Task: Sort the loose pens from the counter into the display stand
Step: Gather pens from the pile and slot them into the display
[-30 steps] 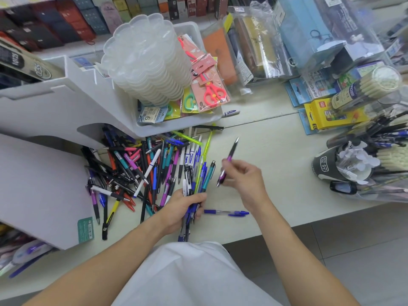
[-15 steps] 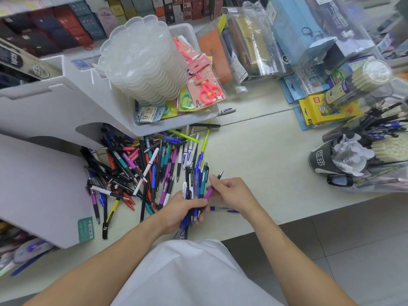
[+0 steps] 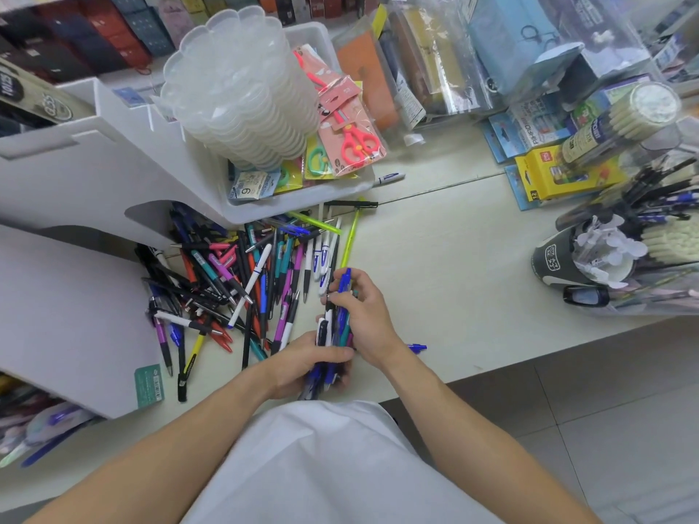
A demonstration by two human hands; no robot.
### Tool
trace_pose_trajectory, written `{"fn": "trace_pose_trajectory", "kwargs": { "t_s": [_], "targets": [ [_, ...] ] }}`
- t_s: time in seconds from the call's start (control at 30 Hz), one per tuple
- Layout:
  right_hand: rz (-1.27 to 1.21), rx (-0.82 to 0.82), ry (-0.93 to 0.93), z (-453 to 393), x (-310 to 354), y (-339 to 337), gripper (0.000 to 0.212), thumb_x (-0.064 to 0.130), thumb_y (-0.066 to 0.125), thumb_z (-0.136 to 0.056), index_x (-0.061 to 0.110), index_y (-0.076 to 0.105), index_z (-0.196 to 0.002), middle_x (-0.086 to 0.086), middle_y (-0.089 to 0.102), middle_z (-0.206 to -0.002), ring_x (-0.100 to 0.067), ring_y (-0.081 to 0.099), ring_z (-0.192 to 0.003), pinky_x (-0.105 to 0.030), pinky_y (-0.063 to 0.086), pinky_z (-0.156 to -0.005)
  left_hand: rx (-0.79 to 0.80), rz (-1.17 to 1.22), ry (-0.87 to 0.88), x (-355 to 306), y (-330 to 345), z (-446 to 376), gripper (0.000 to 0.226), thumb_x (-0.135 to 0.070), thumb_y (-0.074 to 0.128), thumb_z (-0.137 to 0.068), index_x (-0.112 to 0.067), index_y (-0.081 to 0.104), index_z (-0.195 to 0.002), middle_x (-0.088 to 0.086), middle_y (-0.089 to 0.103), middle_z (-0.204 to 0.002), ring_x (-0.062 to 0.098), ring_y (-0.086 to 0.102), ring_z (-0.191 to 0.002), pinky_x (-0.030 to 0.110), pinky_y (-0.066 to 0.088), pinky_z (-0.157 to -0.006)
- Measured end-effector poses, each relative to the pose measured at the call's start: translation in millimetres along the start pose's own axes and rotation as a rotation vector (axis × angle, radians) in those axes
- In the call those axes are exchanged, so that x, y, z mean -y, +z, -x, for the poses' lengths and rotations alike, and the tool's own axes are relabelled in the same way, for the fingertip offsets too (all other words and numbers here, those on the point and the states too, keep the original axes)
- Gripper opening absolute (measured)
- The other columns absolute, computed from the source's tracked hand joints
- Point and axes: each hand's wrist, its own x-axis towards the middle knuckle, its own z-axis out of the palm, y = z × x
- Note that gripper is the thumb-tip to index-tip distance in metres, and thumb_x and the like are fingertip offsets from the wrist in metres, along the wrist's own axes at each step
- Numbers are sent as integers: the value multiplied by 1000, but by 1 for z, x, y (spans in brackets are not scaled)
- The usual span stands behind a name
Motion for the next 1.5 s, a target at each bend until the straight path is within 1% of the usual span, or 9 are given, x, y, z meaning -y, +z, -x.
{"fn": "trace_pose_trajectory", "kwargs": {
  "t_s": [0.17,0.3,0.47,0.63,0.83,1.0,1.3,1.4,1.5],
  "targets": [
    [-12,-8,27,3,-16,7,18,5,59,-96,-1,59,-113,-16,69,-119,-28,73,-103,-62,52,-98,51,-51,9,15,-16,8,46,-25,88,-71,0,62,-100,19,63,-89,30,63,-83,39,53,-78],
    [53,14,48,12,-20,13,45,33,40,-109,-8,58,-111,-15,72,-99,-22,71,-83,-33,59,-68,-54,-390,1,17,-21,15,37,-22,88,-73,-3,67,-97,12,70,-90,22,65,-84,38,55,-85],
    [4,26,9,8,-22,13,25,16,39,-110,8,61,-118,-12,71,-99,-28,69,-84,-39,59,-77,-220,-223,9,15,-12,14,18,-5,79,-80,-6,66,-93,14,66,-78,23,63,-68,33,55,-64],
    [-101,64,8,-10,8,15,21,24,53,-105,11,59,-121,-13,68,-99,-28,68,-86,-46,59,-82,-173,-24,45,-14,-2,6,18,-22,70,-92,-6,62,-91,15,59,-72,24,56,-57,32,52,-54],
    [254,79,-169,-18,5,4,41,43,86,-71,23,69,-103,-8,74,-107,-37,67,-113,-55,48,-106,-30,141,-138,-21,-6,-1,28,-29,69,-88,-2,70,-94,18,66,-87,31,67,-76,39,59,-72],
    [200,120,-53,2,-31,3,26,20,76,-91,5,67,-110,-19,70,-117,-30,70,-107,-49,55,-99,64,136,-183,13,-21,10,23,-9,77,-81,2,70,-100,24,67,-98,35,68,-87,46,56,-88],
    [69,172,143,12,-15,7,48,35,29,-111,9,66,-125,-12,70,-122,-26,65,-114,-49,48,-109,-102,95,-16,14,-10,21,31,-4,80,-77,-2,57,-97,18,59,-75,31,61,-64,39,56,-62],
    [253,213,5,10,15,7,32,27,37,-111,19,67,-120,-9,70,-125,-20,66,-113,-37,57,-94,-8,22,65,-9,-11,32,32,-11,76,-84,-5,54,-107,13,59,-78,29,62,-68,39,56,-66],
    [361,268,-101,11,47,9,17,22,56,-104,19,67,-116,-5,72,-119,-21,69,-109,-44,59,-91,13,-13,146,-27,-12,50,37,-13,72,-85,-3,52,-114,14,60,-81,28,62,-68,35,56,-64]
  ]
}}
